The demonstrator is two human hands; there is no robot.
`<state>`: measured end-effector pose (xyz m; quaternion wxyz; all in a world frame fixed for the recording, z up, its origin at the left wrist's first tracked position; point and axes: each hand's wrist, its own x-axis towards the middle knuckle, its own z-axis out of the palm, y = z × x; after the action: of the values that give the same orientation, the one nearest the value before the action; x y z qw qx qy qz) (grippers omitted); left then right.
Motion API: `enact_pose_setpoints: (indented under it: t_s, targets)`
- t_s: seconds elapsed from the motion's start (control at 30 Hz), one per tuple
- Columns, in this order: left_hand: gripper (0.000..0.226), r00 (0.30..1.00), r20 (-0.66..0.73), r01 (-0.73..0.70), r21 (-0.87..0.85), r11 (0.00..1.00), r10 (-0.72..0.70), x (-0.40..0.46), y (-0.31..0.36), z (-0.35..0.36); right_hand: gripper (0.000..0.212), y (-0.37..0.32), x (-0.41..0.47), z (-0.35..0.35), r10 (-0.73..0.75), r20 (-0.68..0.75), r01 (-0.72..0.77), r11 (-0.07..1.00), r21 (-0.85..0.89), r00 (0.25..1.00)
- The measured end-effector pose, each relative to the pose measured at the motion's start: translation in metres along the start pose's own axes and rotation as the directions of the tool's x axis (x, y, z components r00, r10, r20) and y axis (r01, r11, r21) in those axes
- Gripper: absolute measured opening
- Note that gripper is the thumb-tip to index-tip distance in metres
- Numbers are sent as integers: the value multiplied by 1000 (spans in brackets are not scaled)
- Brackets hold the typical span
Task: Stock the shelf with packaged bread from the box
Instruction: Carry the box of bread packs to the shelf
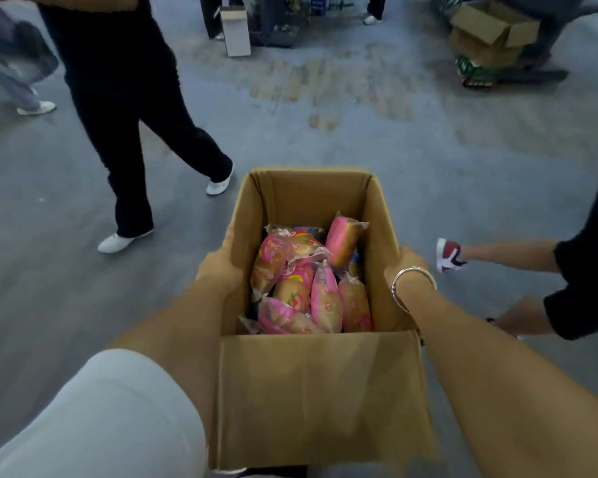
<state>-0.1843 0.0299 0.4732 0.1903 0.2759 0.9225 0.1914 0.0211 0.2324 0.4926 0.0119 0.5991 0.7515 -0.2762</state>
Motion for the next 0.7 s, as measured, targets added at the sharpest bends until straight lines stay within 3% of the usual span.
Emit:
enact_pose_setpoints:
  t_s: [0.17,0.3,0.7]
  targets:
    - [84,996,-13,-83,28,996,83,68,24,-19,36,-31,43,-12,-3,-45,1,1000,-31,999]
    - [86,997,66,-33,19,999,32,129,54,-27,35,-54,93,-25,11,-46,-12,1000,-21,999]
    - [87,1000,-7,21,-87,996,-21,318,171,-25,35,-128,304,-103,-65,-51,65,998,-11,997]
